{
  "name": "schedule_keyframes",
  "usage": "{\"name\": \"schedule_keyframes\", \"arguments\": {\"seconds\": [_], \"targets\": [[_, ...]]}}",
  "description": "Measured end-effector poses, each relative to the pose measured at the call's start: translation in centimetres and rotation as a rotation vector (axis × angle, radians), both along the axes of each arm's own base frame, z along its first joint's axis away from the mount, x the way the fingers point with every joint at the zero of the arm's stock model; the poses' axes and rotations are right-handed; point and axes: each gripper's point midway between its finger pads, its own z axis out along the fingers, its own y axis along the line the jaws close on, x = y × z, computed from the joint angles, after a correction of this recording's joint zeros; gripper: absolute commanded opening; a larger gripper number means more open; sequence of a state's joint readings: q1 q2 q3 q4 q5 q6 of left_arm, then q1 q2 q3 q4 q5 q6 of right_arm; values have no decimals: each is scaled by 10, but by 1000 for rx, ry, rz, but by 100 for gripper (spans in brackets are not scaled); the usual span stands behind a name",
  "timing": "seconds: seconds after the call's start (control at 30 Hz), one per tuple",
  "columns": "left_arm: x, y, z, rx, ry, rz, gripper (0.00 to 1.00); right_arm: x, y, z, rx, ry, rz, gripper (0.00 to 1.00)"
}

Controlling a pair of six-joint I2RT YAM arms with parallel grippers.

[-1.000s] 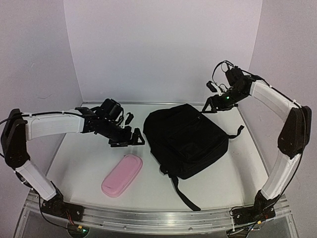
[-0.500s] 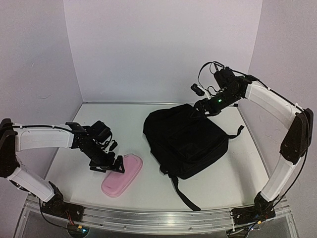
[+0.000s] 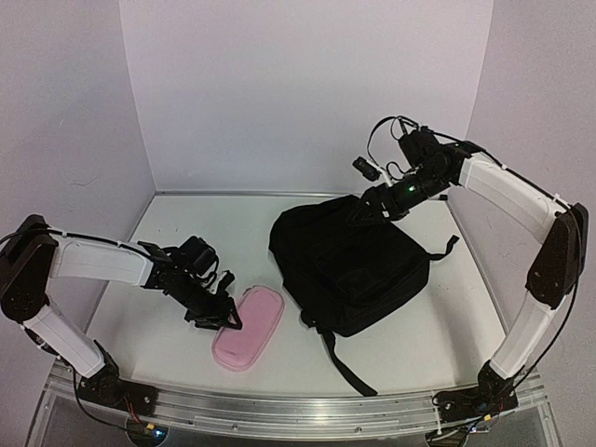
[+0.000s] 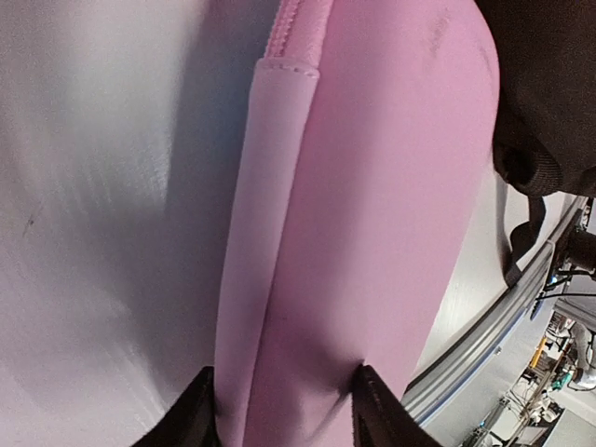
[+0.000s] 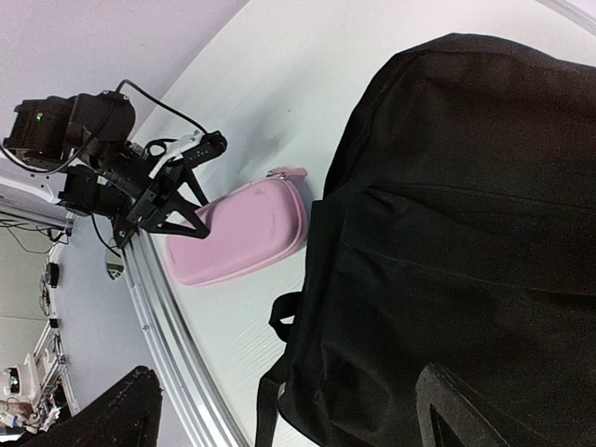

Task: Pack the student bag
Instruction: Pick up the stationery from the center of the board.

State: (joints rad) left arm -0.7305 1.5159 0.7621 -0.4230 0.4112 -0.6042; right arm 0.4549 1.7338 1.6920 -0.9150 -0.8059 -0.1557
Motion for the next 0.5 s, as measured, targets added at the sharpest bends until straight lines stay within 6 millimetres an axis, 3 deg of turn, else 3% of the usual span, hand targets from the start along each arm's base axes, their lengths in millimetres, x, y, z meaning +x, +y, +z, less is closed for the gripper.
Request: {"name": "schedule_keyframes", "arguments": {"seconds": [0.17, 0.37, 0.5], "targets": [[6, -9, 10, -41, -50, -11, 3, -7, 7, 2, 26, 17, 29, 95], [10, -7, 18, -40, -87, 4, 0, -22, 15, -7, 27, 58, 68, 95], [15, -7, 40, -79, -153, 12, 0, -28, 19, -9, 31, 72, 86, 96]]}}
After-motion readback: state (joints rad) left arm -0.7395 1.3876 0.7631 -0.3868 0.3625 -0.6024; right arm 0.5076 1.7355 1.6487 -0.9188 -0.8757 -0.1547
